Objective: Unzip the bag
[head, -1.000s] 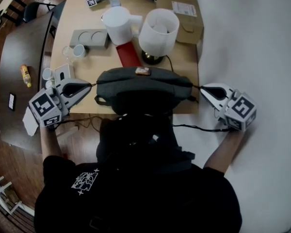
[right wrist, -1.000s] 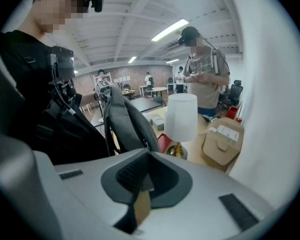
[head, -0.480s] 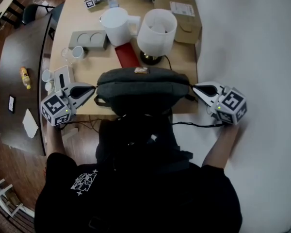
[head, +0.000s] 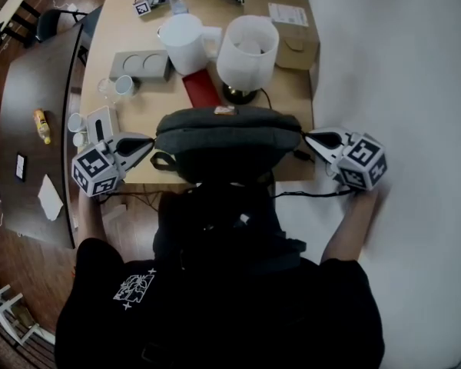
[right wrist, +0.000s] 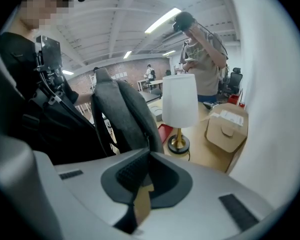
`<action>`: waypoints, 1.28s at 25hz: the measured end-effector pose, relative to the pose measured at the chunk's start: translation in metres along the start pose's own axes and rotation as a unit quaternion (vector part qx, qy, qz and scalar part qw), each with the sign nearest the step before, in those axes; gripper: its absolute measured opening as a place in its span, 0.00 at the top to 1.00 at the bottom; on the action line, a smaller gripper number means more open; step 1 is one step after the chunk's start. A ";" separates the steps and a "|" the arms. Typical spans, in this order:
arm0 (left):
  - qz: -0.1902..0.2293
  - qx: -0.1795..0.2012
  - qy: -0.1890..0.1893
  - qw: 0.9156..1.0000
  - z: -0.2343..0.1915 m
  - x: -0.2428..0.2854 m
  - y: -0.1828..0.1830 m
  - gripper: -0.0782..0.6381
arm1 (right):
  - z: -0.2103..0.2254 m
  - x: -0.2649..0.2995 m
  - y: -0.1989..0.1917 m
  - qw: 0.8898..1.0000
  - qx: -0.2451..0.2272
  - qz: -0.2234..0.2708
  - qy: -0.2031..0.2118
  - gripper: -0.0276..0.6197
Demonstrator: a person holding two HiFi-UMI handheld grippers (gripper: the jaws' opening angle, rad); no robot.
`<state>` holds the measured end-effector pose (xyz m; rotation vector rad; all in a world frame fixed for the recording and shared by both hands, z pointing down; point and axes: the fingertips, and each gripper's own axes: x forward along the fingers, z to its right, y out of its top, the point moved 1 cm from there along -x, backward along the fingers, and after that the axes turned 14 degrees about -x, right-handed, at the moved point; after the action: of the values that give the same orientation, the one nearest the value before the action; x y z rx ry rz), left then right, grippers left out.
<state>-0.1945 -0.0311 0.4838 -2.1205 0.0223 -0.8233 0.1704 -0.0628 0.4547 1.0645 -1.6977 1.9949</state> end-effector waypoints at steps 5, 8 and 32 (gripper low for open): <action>0.001 -0.005 -0.003 1.000 -0.001 -0.001 0.000 0.88 | 0.002 -0.003 -0.004 1.000 -0.001 -0.010 -0.005 0.94; 0.000 -0.008 -0.005 1.000 -0.001 0.000 -0.003 0.88 | -0.001 0.004 -0.012 1.000 0.001 -0.017 0.005 0.94; -0.030 -0.015 0.023 0.999 -0.016 0.044 -0.052 0.89 | -0.019 0.101 -0.083 0.991 0.023 -0.084 0.102 0.94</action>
<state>-0.1829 -0.0211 0.5519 -2.1389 -0.0060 -0.9125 0.1509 -0.0472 0.5840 0.9474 -1.4162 1.9682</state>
